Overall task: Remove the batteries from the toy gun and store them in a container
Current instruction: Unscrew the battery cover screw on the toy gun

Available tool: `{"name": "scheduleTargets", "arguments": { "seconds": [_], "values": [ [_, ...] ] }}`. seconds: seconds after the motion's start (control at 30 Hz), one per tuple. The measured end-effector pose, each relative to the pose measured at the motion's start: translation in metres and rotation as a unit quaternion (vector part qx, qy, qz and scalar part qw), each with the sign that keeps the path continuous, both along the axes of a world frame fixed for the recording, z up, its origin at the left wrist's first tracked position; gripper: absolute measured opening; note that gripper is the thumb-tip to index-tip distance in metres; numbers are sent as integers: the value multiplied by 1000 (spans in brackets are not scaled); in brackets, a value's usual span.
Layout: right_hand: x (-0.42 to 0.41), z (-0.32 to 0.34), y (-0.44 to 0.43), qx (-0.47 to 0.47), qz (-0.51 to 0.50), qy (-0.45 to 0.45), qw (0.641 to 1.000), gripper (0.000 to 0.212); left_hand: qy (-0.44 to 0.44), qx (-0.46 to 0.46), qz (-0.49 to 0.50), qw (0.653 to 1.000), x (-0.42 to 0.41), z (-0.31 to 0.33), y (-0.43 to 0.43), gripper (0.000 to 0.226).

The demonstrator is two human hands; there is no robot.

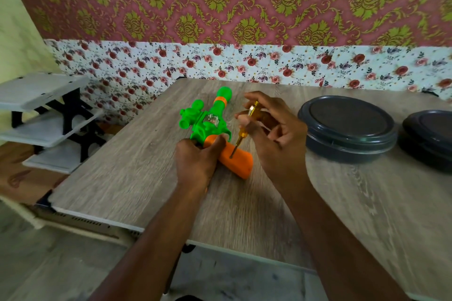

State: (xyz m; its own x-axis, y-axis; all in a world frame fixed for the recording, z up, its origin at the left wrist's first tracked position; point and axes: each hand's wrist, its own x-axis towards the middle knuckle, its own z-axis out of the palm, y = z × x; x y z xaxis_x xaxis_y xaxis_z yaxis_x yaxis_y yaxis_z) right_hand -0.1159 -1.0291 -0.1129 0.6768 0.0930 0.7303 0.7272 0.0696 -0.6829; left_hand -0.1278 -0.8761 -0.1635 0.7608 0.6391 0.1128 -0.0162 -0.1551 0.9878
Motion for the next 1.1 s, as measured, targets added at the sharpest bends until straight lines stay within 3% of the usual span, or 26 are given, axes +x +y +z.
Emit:
{"name": "scheduleTargets", "arguments": {
  "seconds": [0.17, 0.33, 0.43, 0.67, 0.87, 1.1],
  "values": [
    [3, -3, 0, 3, 9, -8, 1000, 44, 3, -4, 1, 1000, 2, -4, 1, 76],
    [1, 1, -4, 8, 21, -10, 1000, 31, 1, 1, -4, 1000, 2, -4, 2, 74],
    [2, 1, -2, -2, -10, -36, 999, 32, 1, 3, -2, 1000, 3, -5, 2, 72],
    [1, 1, -4, 20, 36, -33, 999, 29, 13, 5, 3, 1000, 4, -6, 3, 68],
    [-1, -1, -6, 33, 43, -34, 998, 45, 5, -10, -1, 1000, 5, -8, 3, 73],
    [-2, -1, -4, 14, 26, -59, 998, 34, 4, -4, 2, 1000, 6, -8, 3, 71]
  ]
}}
